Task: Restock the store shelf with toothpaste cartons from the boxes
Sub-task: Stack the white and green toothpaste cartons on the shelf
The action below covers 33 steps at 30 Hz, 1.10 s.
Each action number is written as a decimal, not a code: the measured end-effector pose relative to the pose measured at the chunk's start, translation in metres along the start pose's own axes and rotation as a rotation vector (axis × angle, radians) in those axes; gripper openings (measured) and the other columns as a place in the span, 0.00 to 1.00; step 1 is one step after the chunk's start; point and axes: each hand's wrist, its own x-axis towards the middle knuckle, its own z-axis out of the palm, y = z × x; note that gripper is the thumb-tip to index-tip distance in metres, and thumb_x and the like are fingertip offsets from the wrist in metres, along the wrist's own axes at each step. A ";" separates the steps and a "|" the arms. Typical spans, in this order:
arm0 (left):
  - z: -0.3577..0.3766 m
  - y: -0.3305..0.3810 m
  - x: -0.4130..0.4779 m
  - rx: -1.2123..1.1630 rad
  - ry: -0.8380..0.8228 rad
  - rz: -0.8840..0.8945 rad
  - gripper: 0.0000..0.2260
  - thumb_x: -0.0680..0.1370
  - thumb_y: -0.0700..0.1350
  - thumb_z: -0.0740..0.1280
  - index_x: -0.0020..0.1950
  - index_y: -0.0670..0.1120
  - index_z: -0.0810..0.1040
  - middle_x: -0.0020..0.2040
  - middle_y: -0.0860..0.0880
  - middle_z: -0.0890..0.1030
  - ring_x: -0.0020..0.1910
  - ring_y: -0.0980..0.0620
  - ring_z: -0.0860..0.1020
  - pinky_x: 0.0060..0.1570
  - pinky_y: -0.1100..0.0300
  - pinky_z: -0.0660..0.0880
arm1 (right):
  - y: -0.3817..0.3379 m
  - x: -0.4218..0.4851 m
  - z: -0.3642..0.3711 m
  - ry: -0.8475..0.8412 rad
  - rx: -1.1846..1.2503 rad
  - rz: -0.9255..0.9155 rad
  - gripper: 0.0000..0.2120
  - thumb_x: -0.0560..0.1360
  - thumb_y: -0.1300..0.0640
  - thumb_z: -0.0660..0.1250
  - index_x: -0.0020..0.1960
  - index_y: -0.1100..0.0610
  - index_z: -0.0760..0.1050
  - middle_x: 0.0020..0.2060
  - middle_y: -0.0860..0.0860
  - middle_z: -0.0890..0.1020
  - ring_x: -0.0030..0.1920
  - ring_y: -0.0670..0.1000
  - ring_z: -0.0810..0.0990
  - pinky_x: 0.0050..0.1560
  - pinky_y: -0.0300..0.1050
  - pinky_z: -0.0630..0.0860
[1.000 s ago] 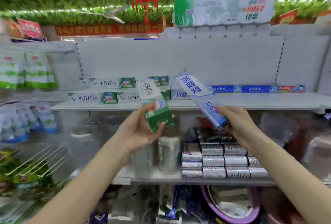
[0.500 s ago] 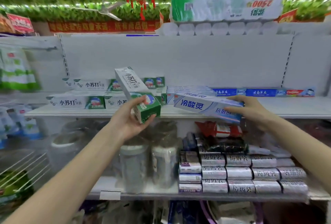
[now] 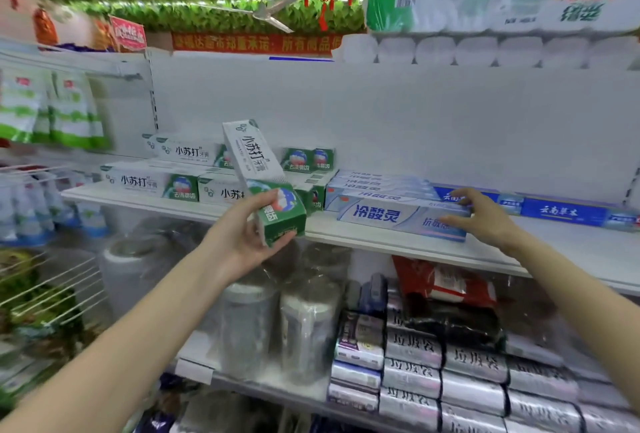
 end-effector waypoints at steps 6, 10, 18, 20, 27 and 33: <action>0.021 -0.019 0.006 -0.006 0.007 0.038 0.18 0.69 0.42 0.72 0.58 0.47 0.76 0.48 0.45 0.84 0.42 0.47 0.85 0.33 0.56 0.80 | 0.007 0.008 0.007 0.011 -0.029 -0.071 0.27 0.71 0.56 0.75 0.66 0.59 0.70 0.63 0.59 0.73 0.63 0.57 0.72 0.60 0.47 0.67; 0.032 -0.025 0.007 -0.022 0.015 0.031 0.12 0.74 0.43 0.70 0.57 0.48 0.77 0.51 0.45 0.83 0.41 0.47 0.85 0.33 0.55 0.81 | 0.007 0.005 0.007 0.020 0.009 -0.082 0.26 0.71 0.57 0.75 0.66 0.59 0.70 0.63 0.58 0.74 0.61 0.56 0.73 0.57 0.46 0.68; 0.024 -0.012 -0.004 0.095 0.016 0.058 0.21 0.68 0.45 0.71 0.61 0.47 0.75 0.52 0.45 0.82 0.41 0.48 0.84 0.34 0.56 0.81 | -0.004 0.007 0.024 0.036 0.140 -0.189 0.24 0.68 0.57 0.76 0.62 0.55 0.73 0.54 0.53 0.74 0.51 0.51 0.73 0.49 0.42 0.67; 0.017 -0.007 -0.007 0.096 0.039 0.067 0.20 0.69 0.45 0.71 0.61 0.47 0.74 0.52 0.45 0.82 0.42 0.47 0.84 0.33 0.56 0.81 | -0.001 0.011 0.027 0.028 0.157 -0.192 0.23 0.68 0.57 0.76 0.61 0.54 0.73 0.55 0.53 0.75 0.52 0.51 0.73 0.50 0.43 0.68; 0.004 -0.008 -0.010 0.095 0.076 0.078 0.15 0.74 0.44 0.68 0.60 0.49 0.73 0.45 0.46 0.84 0.38 0.49 0.84 0.31 0.58 0.80 | 0.010 0.016 0.024 -0.018 0.213 -0.254 0.17 0.68 0.60 0.76 0.54 0.53 0.76 0.58 0.51 0.77 0.56 0.53 0.75 0.52 0.44 0.69; -0.003 -0.014 -0.009 0.064 0.108 0.056 0.11 0.76 0.44 0.67 0.57 0.46 0.76 0.45 0.46 0.83 0.37 0.49 0.84 0.30 0.58 0.80 | 0.011 0.020 0.025 -0.008 0.183 -0.248 0.15 0.68 0.59 0.76 0.52 0.49 0.77 0.57 0.51 0.77 0.55 0.52 0.75 0.51 0.44 0.68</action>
